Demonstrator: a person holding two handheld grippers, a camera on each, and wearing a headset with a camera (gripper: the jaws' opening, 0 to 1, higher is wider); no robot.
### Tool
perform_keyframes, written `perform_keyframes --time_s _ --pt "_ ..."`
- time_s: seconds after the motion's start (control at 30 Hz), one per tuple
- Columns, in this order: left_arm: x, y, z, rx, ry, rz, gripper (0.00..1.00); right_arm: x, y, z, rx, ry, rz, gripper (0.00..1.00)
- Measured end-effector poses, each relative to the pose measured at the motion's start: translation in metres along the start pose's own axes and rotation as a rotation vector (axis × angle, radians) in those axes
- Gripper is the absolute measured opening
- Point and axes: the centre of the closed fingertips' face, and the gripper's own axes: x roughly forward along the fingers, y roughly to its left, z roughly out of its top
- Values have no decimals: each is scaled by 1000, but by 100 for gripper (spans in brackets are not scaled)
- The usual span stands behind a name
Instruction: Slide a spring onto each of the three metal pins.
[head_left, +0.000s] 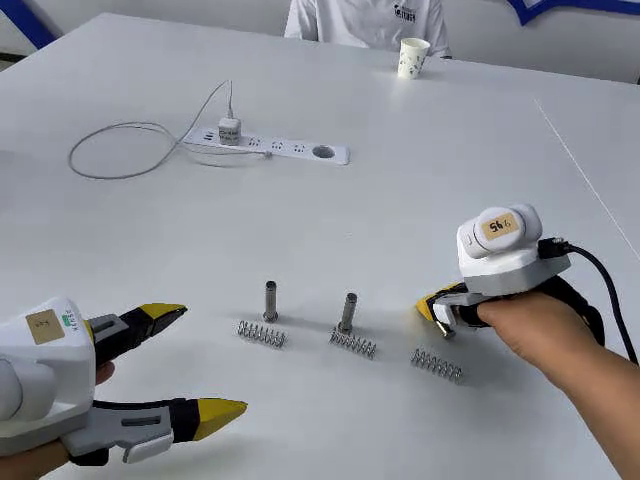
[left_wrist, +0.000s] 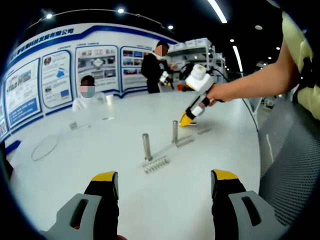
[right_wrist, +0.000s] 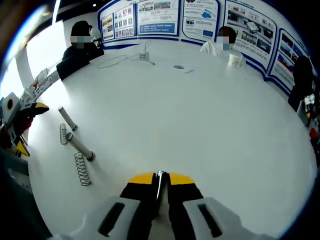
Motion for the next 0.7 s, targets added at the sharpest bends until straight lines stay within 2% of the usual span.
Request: perform_keyframes --time_s 0.37,0.53,0.7 --pt "0 -1 0 0 3 2 77 -1 0 -3 80 28 10 9" --pt "1 -1 2 4 1 2 77 -4 2 -3 124 13 21 8" --pt "0 0 5 10 -3 2 77 -11 5 5 117 -23 24 8"
